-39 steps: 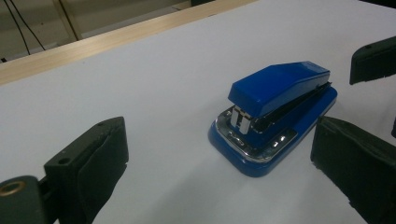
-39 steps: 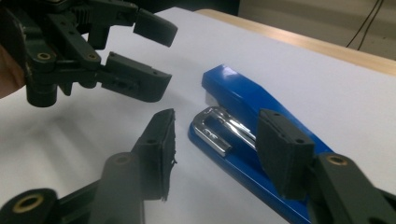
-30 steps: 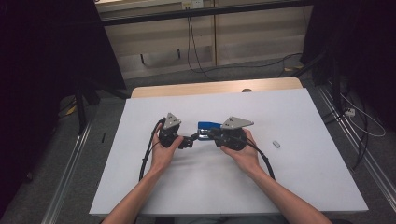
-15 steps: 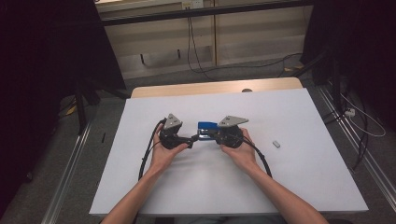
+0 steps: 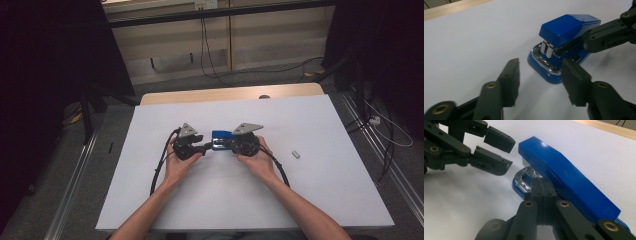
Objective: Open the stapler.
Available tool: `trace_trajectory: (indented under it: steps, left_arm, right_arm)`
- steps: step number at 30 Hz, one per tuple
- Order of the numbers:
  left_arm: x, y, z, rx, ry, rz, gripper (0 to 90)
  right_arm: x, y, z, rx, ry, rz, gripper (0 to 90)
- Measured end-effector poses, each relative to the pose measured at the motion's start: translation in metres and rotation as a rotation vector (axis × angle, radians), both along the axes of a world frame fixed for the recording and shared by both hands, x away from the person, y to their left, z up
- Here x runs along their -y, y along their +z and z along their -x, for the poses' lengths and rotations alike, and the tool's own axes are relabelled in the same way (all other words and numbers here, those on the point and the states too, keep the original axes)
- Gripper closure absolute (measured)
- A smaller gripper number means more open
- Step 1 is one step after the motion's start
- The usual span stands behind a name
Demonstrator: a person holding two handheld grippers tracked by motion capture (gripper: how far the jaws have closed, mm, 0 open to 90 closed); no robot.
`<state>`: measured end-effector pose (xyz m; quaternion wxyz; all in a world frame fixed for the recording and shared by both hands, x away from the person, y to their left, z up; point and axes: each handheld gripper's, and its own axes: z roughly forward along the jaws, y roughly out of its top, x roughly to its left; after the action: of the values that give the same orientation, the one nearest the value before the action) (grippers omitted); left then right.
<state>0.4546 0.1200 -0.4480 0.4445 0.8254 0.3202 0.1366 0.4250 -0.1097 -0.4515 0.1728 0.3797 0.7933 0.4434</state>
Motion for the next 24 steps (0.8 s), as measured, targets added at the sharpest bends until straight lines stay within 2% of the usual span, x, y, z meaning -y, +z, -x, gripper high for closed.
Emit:
trace_trajectory:
  steps: [3,4,9,10,11,12,13,22,24]
  left_arm:
    - [-0.001,0.001,-0.001,0.004,0.007,-0.001,66.1]
    - [0.000,0.001,-0.002,0.002,0.006,-0.007,66.1]
    - [0.002,0.001,-0.003,0.007,-0.012,-0.020,80.4]
    - [0.003,0.002,-0.002,0.008,-0.013,-0.019,80.4]
    - [0.004,0.002,-0.002,0.011,-0.012,-0.023,85.3]
    - [0.004,0.003,-0.002,0.016,-0.016,-0.033,85.3]
    - [0.006,0.004,-0.001,0.017,-0.012,-0.039,89.3]
    - [0.015,0.008,-0.007,0.027,-0.025,-0.091,90.0]
    - [0.015,0.007,-0.007,0.023,-0.020,-0.080,90.0]
  right_arm:
    - [0.000,-0.003,-0.002,-0.017,0.001,0.020,90.0]
    - [0.000,-0.003,-0.002,-0.017,0.001,0.020,90.0]
    - [0.000,-0.007,-0.003,-0.029,0.001,0.043,90.0]
    - [0.000,-0.007,-0.003,-0.029,0.001,0.043,90.0]
    - [0.000,-0.008,-0.004,-0.035,0.000,0.036,90.0]
    - [0.000,-0.008,-0.004,-0.035,0.000,0.036,90.0]
    - [-0.001,-0.007,-0.004,-0.038,-0.001,0.035,90.0]
    - [-0.001,-0.008,-0.005,-0.044,-0.012,0.028,90.0]
    - [-0.002,-0.008,-0.006,-0.037,-0.007,0.035,90.0]
